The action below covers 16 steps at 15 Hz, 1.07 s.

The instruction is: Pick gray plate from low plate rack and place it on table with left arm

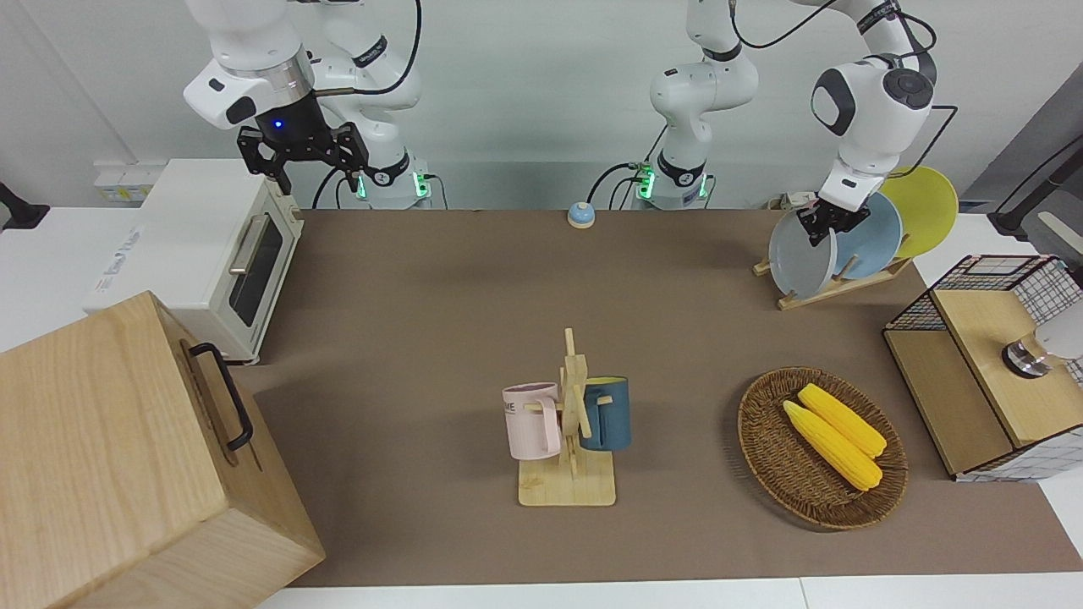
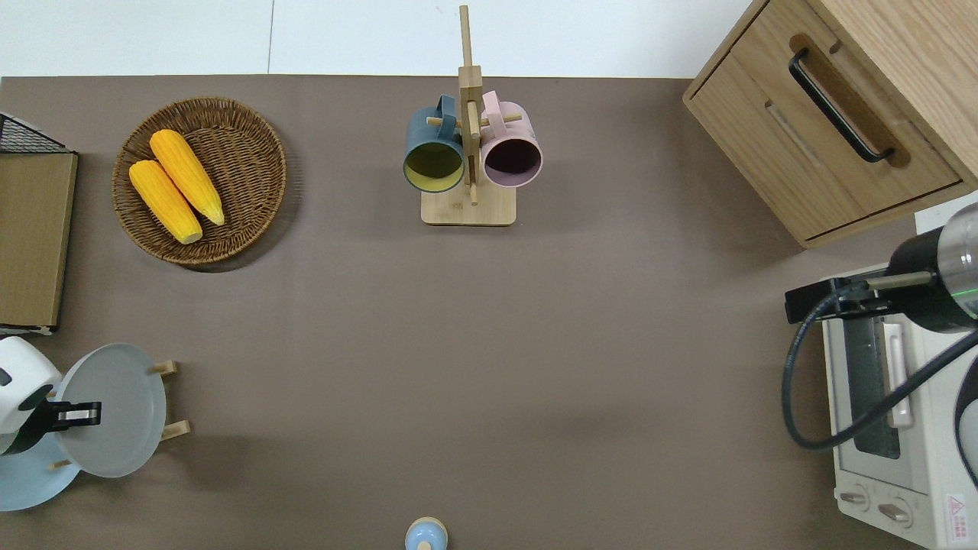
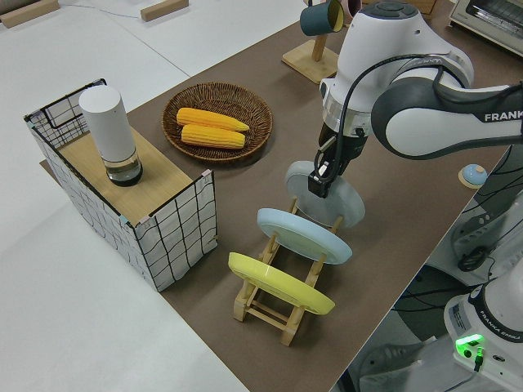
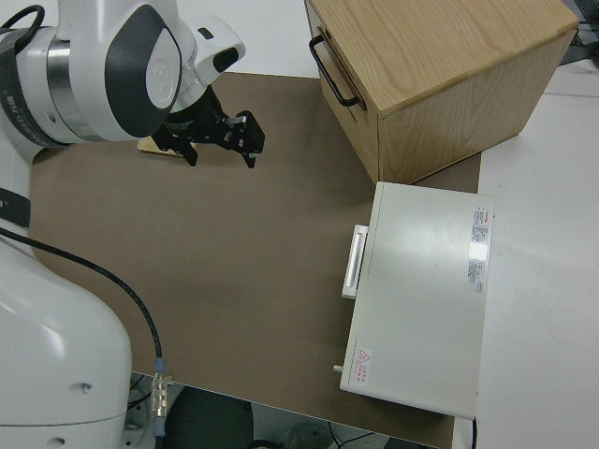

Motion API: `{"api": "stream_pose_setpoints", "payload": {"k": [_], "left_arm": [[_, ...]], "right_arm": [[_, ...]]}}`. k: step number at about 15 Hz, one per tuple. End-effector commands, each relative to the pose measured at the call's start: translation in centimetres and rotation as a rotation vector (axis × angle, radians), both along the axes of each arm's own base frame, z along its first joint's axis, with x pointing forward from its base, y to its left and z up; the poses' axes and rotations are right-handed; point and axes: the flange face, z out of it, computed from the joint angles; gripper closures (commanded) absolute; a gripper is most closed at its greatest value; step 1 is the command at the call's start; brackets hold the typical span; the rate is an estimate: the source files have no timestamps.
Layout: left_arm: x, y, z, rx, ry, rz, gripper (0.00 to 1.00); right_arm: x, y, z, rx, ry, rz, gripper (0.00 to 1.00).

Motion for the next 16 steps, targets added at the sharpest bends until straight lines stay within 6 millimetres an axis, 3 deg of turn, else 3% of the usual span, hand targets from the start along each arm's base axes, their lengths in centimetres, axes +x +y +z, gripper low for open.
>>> {"api": "stream_pose_setpoints", "payload": {"k": [1,7,13,16], "left_arm": [[0.2,-0.9,2.1,0.007,-0.006,-0.024,1.0],[1.3,-0.8,7.2,0.018,-0.003,-0.016,1.0],[1.8,-2.1,14.0,0.032,0.01,-0.018,1.0],[1.8,-2.4,15.8,0.022,-0.001,-0.011,1.0]], "right_arm": [[-0.3,0.1,0.3,0.006,0.007,0.002,0.011],[-0.3,0.1,0.3,0.006,0.007,0.001,0.011],[-0.3,0.1,0.3,0.006,0.007,0.0,0.013],[-0.3,0.1,0.3,0.006,0.007,0.0,0.011]]}}
